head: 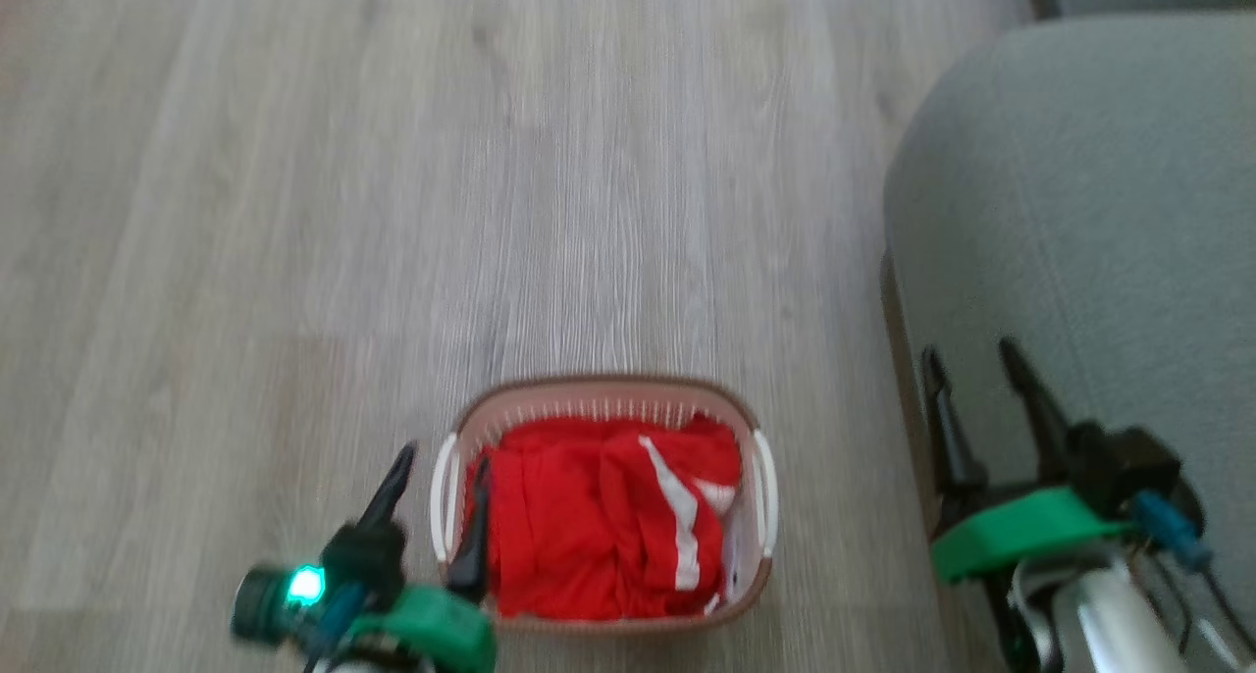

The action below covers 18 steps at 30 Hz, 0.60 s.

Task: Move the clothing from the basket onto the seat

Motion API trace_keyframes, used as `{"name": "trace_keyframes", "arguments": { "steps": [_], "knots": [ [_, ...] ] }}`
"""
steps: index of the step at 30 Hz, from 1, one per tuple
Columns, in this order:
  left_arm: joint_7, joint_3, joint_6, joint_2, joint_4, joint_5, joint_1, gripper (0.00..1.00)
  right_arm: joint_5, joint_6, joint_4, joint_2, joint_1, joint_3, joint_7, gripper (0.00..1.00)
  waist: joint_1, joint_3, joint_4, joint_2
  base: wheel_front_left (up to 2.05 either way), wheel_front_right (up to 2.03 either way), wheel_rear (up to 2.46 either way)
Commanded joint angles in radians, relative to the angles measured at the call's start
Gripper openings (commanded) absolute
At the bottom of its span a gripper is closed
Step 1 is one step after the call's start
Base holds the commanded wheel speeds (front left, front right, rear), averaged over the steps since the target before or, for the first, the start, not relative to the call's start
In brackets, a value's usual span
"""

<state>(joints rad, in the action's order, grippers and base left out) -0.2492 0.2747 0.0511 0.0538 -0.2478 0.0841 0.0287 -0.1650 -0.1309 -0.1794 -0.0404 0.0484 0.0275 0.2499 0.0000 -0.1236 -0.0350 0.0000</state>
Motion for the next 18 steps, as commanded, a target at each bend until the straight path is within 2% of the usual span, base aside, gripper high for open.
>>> {"name": "trace_keyframes", "arguments": {
  "steps": [1,8,18],
  "knots": [
    [-0.013,-0.024,-0.002,-0.003,0.022,-0.008,-0.054,1.0,0.009,0.0,0.037,-0.01,0.047,0.017,0.012,1.0,0.0,-0.065,0.0,0.0,0.0,0.0,0.0],
    [-0.013,0.075,-0.031,-0.004,-0.13,-0.038,-0.238,1.0,0.034,0.0,0.092,-0.01,0.135,-0.032,0.012,1.0,0.0,-0.26,0.037,0.0,0.0,0.0,0.0],
    [-0.013,0.177,-0.079,0.001,-0.471,-0.1,-0.498,1.0,-0.003,0.0,0.186,-0.01,0.271,-0.027,0.012,1.0,0.0,-0.482,0.124,0.0,0.0,0.0,0.0]
  ]
}}
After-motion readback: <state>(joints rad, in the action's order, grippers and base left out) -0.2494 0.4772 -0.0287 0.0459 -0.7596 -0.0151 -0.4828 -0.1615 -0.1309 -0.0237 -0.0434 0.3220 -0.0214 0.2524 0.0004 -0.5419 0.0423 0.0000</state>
